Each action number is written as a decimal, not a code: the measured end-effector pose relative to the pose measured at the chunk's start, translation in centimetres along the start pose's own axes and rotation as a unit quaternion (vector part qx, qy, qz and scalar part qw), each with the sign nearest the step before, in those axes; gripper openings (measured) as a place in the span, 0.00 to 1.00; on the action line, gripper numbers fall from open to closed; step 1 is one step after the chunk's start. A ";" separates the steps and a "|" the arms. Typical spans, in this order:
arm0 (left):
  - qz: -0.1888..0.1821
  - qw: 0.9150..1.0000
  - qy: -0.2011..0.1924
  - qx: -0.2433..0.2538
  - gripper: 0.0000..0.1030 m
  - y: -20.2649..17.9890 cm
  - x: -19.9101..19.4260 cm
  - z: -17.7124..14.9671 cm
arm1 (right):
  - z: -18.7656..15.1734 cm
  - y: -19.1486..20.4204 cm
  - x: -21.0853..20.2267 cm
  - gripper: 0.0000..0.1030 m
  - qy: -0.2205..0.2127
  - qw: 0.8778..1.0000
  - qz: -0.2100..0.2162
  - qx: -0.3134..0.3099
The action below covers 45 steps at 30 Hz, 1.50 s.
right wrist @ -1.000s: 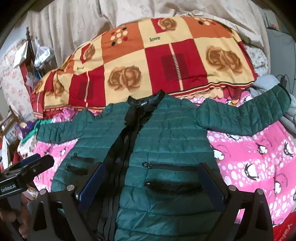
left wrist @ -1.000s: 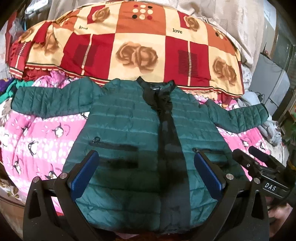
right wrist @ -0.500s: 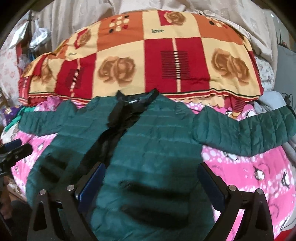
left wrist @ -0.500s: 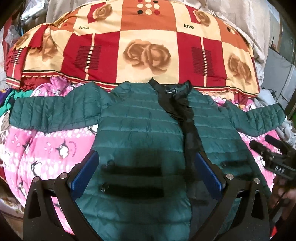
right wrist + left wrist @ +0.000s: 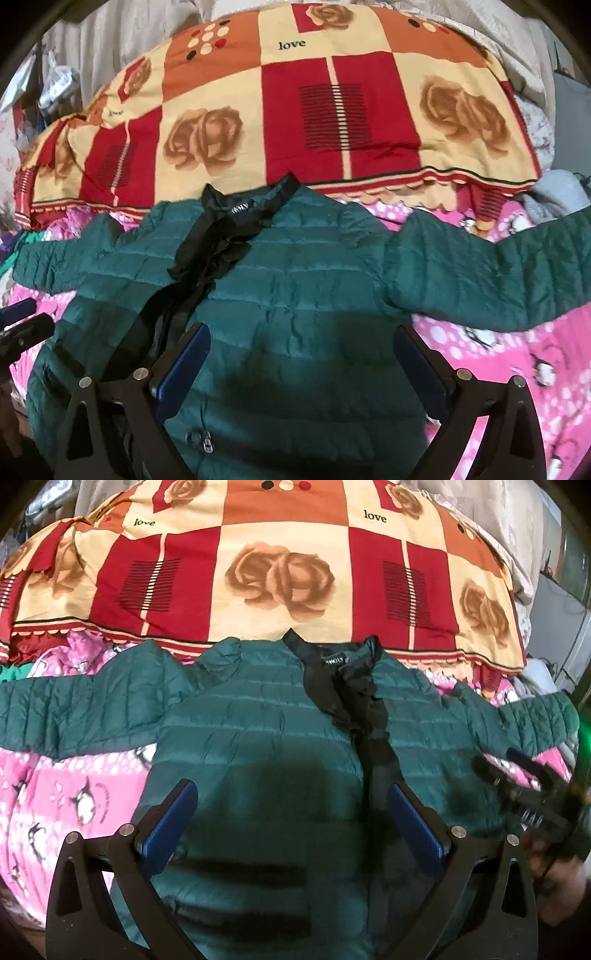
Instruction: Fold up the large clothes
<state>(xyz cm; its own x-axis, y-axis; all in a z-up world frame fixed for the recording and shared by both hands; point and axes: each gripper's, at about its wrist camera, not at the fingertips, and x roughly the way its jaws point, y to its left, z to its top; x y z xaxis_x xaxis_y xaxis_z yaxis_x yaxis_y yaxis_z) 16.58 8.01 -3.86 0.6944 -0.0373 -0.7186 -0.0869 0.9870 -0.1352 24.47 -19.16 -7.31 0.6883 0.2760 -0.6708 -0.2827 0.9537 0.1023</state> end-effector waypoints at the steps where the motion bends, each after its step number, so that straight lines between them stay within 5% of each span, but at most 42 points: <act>1: -0.001 1.000 0.000 -0.001 1.00 0.0 0.4 0.2 | -0.5 0.1 0.6 0.96 -0.003 1.000 0.000 -0.003; 7: -0.007 1.000 0.001 0.005 1.00 0.0 4.2 -0.8 | -1.6 0.4 2.3 0.95 0.007 1.000 -0.010 -0.003; 11: 0.010 0.999 0.034 -0.019 1.00 0.5 6.4 -1.1 | -2.0 0.6 2.5 0.95 0.011 1.000 -0.013 -0.012; 19: 0.076 0.996 0.037 0.019 1.00 -0.8 8.5 -2.5 | -2.2 0.3 3.6 0.95 0.035 0.999 -0.019 -0.001; 25: 0.072 0.996 0.042 0.009 1.00 -0.3 9.1 -2.6 | -2.7 0.3 5.6 0.95 0.076 0.997 -0.028 -0.008; 41: 0.065 0.997 0.041 0.006 1.00 -0.3 9.1 -2.7 | -2.6 0.0 6.7 1.00 0.105 0.994 -0.013 -0.003; 45: 0.048 0.998 0.025 -0.007 1.00 0.1 7.7 -2.1 | -1.2 -0.2 5.2 0.94 0.103 0.995 0.010 0.010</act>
<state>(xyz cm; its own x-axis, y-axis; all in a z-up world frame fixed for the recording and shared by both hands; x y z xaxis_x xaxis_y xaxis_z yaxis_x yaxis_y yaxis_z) 20.39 7.50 -10.85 0.6450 0.0501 -0.7625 -0.1621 0.9841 -0.0725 27.34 -18.07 -11.68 0.5310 0.2676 -0.8040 -0.2802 0.9509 0.1314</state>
